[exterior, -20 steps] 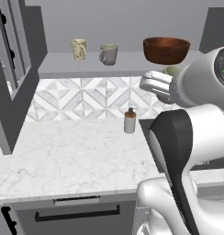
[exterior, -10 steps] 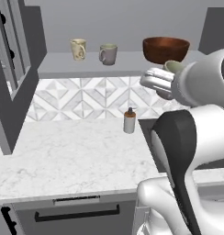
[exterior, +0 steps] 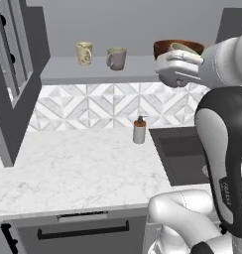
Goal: Gather all objects into one cabinet and sort the glasses and bowls to opposite sides.
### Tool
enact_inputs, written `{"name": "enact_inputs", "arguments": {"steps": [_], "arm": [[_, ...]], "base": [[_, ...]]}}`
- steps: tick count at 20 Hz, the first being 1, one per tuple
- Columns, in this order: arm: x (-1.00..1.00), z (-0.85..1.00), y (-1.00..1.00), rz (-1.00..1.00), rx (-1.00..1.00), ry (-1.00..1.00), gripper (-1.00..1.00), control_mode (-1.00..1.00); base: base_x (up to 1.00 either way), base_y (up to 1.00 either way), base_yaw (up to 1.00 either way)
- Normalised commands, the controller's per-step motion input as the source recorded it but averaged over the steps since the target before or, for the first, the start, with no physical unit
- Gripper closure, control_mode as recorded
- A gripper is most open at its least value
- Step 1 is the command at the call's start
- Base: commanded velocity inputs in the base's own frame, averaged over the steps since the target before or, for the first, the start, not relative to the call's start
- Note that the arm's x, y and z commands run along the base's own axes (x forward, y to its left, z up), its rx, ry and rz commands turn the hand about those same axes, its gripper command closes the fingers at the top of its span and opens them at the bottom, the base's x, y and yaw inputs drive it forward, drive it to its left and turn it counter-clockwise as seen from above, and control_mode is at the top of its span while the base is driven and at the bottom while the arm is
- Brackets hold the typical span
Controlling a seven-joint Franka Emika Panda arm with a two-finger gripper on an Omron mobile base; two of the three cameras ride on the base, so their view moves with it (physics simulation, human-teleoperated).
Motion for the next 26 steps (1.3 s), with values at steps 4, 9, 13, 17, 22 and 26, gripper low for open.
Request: {"name": "enact_inputs", "arguments": {"steps": [4, 9, 13, 17, 22, 26], "arm": [[-0.06, -0.14, 0.48, 0.31, -0.02, -0.04, 1.0, -1.0], [0.01, -0.31, 0.54, 0.28, -0.11, -0.13, 1.0, -1.0], [0.24, -0.08, 0.01, 0.23, -0.07, -0.07, 1.0, -1.0], [0.31, 0.13, -0.08, 0.19, 0.0, 0.02, 1.0, -1.0], [0.26, 0.0, 0.21, 0.07, -0.1, -0.03, 1.0, -1.0], [0.41, 0.01, 0.0, 0.0, -0.05, 0.04, 1.0, -1.0]], "base": [[0.0, 0.0, 0.0], [0.0, 0.0, 0.0], [0.0, 0.0, 0.0], [0.0, 0.0, 0.0], [0.0, 0.0, 0.0], [0.0, 0.0, 0.0]]}}
